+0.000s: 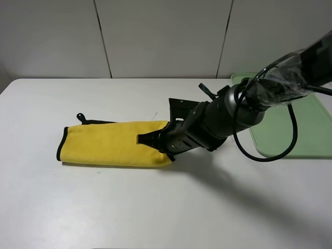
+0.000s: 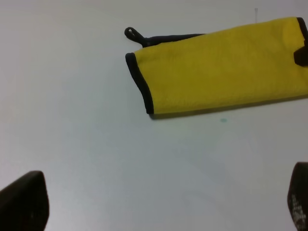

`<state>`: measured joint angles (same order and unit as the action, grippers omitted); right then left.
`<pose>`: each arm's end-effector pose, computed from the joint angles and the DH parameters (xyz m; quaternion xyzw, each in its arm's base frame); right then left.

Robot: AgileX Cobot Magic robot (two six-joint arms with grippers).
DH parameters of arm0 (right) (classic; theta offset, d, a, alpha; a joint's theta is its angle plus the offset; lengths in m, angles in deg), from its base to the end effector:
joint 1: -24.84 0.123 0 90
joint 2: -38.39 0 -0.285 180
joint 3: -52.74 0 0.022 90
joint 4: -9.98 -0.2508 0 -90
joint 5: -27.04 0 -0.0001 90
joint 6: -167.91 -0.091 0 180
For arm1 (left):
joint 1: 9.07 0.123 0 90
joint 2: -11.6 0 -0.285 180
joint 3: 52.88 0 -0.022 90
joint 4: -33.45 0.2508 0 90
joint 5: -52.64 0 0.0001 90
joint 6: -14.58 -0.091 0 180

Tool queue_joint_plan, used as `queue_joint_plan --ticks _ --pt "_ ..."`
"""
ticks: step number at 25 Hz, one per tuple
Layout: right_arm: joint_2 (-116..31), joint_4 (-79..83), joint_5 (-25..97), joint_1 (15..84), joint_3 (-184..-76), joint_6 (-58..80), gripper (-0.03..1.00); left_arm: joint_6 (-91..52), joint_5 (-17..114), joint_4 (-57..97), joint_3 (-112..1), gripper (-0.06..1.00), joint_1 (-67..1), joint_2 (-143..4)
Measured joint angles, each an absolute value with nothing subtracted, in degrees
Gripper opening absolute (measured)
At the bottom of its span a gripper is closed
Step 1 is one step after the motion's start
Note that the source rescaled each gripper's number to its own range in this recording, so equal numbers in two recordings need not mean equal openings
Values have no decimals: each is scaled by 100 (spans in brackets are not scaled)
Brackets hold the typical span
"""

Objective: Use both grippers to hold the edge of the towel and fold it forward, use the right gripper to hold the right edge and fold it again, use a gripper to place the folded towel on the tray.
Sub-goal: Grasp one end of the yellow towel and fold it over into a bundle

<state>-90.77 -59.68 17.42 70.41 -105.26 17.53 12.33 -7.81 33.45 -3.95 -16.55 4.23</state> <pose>0.2678 0.2530 0.0588 -0.0266 0.9577 0.1319 0.2545 -0.0049 0.0006 0.2760 0.0722 0.8484 -0.0239 0.5238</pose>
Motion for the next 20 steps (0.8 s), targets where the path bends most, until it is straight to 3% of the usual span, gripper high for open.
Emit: queue_joint_plan --ticks 9,20 --pt "-8600 -5385 2428 6390 -10265 2312 4 1233 -781 3345 -395 100 -1655 423" --pt "-7770 -4162 2820 4754 -10127 2696 4 1233 -781 3345 -395 100 -1655 423"
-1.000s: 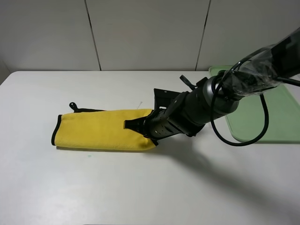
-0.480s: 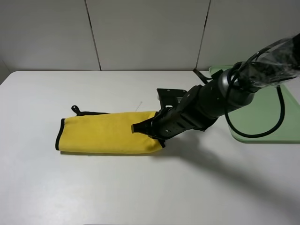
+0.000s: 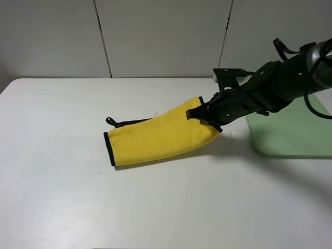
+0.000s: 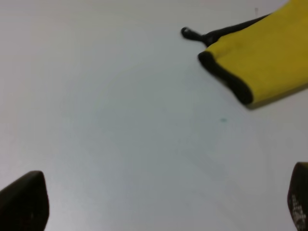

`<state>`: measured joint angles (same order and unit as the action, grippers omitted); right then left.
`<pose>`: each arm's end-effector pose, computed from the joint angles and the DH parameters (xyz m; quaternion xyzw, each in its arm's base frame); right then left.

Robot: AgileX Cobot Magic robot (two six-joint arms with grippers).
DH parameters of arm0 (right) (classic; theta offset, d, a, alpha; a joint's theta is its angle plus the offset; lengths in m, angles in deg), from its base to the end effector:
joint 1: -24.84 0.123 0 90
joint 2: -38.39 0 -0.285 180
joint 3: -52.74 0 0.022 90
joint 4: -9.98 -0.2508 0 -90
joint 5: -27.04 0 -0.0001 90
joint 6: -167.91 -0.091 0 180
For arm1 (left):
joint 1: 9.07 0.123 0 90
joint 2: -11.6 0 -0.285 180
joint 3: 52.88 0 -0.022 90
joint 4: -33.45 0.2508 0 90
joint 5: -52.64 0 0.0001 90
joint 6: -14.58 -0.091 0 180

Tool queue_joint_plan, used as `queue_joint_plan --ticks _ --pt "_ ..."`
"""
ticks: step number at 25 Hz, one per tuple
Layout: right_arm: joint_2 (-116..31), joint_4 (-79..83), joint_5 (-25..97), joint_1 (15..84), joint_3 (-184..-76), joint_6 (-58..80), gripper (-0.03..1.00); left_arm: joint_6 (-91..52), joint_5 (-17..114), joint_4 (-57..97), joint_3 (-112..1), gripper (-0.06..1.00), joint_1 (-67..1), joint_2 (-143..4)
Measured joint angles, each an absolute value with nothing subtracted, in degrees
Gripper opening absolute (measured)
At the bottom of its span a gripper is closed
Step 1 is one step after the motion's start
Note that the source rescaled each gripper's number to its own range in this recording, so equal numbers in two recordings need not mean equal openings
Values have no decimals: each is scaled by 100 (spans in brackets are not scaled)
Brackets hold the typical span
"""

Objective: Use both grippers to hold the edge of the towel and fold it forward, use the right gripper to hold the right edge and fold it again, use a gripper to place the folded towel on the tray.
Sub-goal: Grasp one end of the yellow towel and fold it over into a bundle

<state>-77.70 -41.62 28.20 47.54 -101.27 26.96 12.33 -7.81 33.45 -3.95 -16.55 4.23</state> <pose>0.3239 0.1372 0.1221 -0.0864 0.9438 0.1037 0.3017 -0.0049 0.0006 0.2760 0.0722 0.8484 -0.0239 0.5238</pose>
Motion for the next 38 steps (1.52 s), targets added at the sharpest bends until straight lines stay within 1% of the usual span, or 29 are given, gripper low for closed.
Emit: queue_joint_plan --ticks 9,12,15,22,25,30,38 --pt "-7628 -3334 3119 3482 -10127 2723 4 1233 -781 3345 -395 100 -1655 423" --pt "-7624 -3150 3219 3253 -10127 2723 4 1233 -781 3345 -395 100 -1655 423" --pt "-7542 -2997 3368 3177 -10120 2723 4 1233 -781 3345 -395 100 -1655 423" --pt "-6833 -2908 3673 3193 -10118 2723 4 1233 -781 3345 -395 100 -1655 423" --pt "-6535 -2908 3797 3338 -10118 2699 4 1233 -781 3345 -395 100 -1655 423" --pt "-6196 -2908 3893 3741 -10118 2478 4 1233 -781 3345 -395 100 -1655 423" --pt "-6169 -2995 3857 4604 -10118 1759 4 1233 -781 3345 -395 100 -1655 423"
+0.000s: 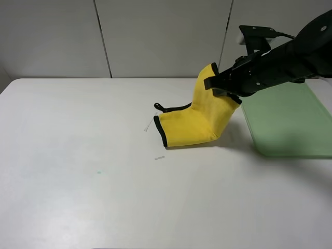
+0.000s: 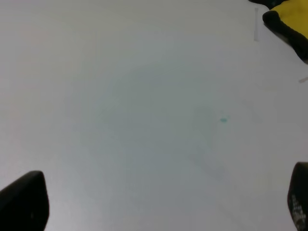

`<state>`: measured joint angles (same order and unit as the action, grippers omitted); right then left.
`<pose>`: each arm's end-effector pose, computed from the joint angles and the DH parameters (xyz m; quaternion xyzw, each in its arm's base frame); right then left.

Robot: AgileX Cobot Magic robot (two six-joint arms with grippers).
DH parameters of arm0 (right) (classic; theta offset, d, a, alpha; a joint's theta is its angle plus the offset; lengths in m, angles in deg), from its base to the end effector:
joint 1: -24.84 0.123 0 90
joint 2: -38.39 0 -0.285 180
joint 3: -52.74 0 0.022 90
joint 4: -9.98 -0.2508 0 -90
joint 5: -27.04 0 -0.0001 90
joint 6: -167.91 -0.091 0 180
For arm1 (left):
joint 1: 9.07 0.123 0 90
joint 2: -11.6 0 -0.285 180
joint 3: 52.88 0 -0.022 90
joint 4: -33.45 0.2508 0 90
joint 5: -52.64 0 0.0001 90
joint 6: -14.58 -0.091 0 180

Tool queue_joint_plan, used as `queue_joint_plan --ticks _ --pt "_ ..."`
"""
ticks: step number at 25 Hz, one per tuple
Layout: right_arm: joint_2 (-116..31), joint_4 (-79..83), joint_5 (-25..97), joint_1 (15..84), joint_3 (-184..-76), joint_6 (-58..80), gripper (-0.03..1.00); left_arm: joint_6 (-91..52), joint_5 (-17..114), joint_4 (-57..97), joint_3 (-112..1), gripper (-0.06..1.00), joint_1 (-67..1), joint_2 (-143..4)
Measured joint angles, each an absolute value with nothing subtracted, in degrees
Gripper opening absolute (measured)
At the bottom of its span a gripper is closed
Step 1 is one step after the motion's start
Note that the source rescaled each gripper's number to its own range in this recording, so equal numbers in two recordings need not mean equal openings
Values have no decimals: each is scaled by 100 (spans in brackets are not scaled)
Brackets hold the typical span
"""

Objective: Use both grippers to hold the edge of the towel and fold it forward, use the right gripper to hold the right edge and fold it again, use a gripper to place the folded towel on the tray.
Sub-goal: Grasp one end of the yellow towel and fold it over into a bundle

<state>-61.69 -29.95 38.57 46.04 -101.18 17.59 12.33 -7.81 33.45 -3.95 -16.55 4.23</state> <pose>0.3025 0.1299 0.2095 -0.1170 0.9150 0.1588 0.3519 -0.0049 0.0006 0.2760 0.0722 0.8484 -0.0239 0.5238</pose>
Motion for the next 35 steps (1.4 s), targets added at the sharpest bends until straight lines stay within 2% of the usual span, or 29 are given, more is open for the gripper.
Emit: queue_joint_plan --ticks 9,19,29,30,32,35 --pt "-6473 -3060 3400 5143 -10118 918 4 1233 -781 3345 -395 100 -1655 423" --pt "-7379 -3229 2646 5312 -10118 555 4 1233 -781 3345 -395 100 -1655 423" --pt "-7562 -3297 2426 5376 -10118 516 4 1233 -781 3345 -395 100 -1655 423" --pt "-7562 -3297 2426 5376 -10118 521 6 1233 -781 3345 -395 100 -1655 423" --pt "-7562 -3303 2420 5390 -10118 535 21 1233 -781 3345 -395 100 -1655 423" --pt "-7487 -3367 2413 5452 -10118 535 69 1233 -781 3345 -395 100 -1655 423"
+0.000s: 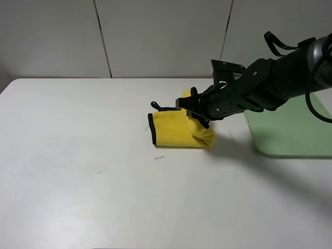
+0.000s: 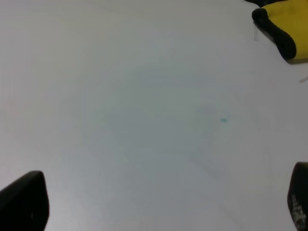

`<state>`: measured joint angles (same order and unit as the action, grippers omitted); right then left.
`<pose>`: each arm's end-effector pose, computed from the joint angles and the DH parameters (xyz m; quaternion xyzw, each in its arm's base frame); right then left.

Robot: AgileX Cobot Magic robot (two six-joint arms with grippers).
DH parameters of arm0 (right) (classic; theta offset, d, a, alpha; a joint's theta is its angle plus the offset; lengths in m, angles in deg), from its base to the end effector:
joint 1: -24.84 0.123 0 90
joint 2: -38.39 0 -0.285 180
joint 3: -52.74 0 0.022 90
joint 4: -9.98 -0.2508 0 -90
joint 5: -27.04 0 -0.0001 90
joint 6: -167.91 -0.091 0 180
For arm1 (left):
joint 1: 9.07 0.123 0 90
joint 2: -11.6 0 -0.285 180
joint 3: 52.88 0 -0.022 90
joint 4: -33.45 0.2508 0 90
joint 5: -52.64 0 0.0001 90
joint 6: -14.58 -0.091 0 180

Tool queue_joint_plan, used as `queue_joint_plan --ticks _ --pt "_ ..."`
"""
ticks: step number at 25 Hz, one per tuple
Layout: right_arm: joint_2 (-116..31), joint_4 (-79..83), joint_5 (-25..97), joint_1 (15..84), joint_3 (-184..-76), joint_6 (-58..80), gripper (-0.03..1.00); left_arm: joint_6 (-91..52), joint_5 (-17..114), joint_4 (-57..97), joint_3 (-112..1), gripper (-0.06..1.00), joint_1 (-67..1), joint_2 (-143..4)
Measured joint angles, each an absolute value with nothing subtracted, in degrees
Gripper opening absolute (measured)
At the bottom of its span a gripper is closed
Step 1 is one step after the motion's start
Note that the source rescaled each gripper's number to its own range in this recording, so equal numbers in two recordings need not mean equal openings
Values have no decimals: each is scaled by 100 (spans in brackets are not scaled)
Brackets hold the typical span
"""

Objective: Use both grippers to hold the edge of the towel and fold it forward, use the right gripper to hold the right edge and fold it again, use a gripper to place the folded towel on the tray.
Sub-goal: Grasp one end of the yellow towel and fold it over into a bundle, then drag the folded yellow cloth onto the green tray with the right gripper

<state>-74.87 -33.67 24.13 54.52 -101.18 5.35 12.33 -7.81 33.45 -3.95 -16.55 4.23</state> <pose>0.3094 0.1727 0.1421 -0.0221 0.9308 0.1563 0.3297 -0.0049 0.0006 0.2760 0.0722 0.8484 -0.0239 0.5238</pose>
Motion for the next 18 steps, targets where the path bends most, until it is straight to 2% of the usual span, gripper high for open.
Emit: queue_joint_plan --ticks 1,2,4,8,18 --pt "-7433 -3410 2413 5481 -10118 517 82 1233 -781 3345 -395 100 -1655 423" --pt "-7385 -3454 2421 5512 -10118 476 90 1233 -781 3345 -395 100 -1655 423" --pt "-7265 -3489 2426 5548 -10118 385 96 1233 -781 3345 -395 100 -1655 423" --pt "-7074 -3501 2453 5574 -10118 236 100 1233 -781 3345 -395 100 -1655 423" --pt "-6948 -3468 2556 5574 -10118 301 100 1233 -781 3345 -395 100 -1655 423"
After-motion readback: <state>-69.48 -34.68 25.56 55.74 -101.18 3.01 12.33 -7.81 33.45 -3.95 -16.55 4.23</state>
